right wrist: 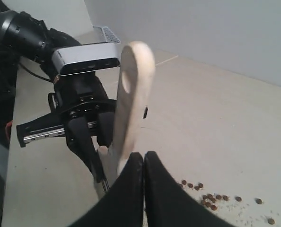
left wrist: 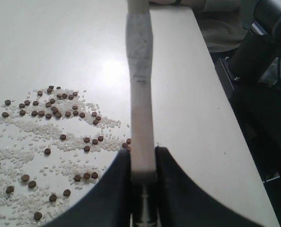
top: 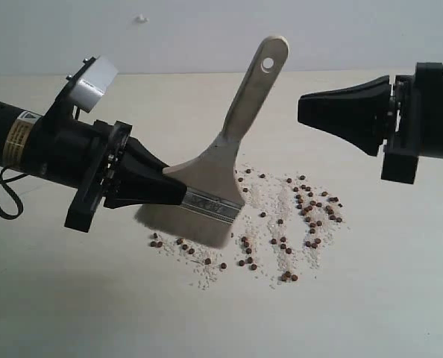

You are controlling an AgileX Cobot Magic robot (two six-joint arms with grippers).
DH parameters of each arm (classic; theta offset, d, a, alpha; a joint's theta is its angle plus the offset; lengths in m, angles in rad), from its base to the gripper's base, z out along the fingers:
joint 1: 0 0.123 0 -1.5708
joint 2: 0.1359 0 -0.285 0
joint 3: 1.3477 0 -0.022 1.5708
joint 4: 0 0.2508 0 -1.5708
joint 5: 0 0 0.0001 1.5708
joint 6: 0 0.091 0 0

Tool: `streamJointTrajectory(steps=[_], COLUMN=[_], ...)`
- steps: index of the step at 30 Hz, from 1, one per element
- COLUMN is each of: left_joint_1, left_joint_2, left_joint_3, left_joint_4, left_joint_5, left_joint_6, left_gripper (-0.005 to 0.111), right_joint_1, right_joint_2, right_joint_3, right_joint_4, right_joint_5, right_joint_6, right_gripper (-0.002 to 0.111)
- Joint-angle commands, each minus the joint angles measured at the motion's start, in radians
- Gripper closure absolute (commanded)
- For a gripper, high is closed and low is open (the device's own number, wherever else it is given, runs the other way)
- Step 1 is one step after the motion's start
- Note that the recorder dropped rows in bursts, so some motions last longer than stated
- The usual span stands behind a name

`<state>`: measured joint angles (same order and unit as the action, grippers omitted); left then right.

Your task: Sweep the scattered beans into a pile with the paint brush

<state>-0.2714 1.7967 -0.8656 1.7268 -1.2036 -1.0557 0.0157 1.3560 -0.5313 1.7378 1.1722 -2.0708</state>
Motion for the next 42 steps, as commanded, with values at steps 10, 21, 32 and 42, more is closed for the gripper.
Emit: streamJointTrajectory(steps=[10,21,32,42], left_joint_1=[0.004,0.004,0.084,0.105], left_joint_2=[-0.005,-0.005,-0.005,-0.005], left_joint_3=[0.005,0.031,0.042,0.042], left_joint_4=[-0.098,-0.204,-0.213,-0.167], left_joint_5=[-0.017,-0.017,-0.017,-0.017], left_joint_6=[0.076,0.178,0.21,0.213], left_gripper=[0.107,0.107,0.107,0.107], right_joint_1=[-0.068,-0.068,-0.027,0.141], right_joint_2=[0.186,0.209,0.205,0.205], right_joint_3=[-0.01,-0.138,-0.174,-0.302], right_joint_4=[-0.057,0.007,0.007,-0.31], right_joint_5=[-0.073,-0.043,0.049,-0.25], right_joint_6=[0.271,0.132,-0.037,0.331], right_gripper=[0.108,0.098,0.053,0.055])
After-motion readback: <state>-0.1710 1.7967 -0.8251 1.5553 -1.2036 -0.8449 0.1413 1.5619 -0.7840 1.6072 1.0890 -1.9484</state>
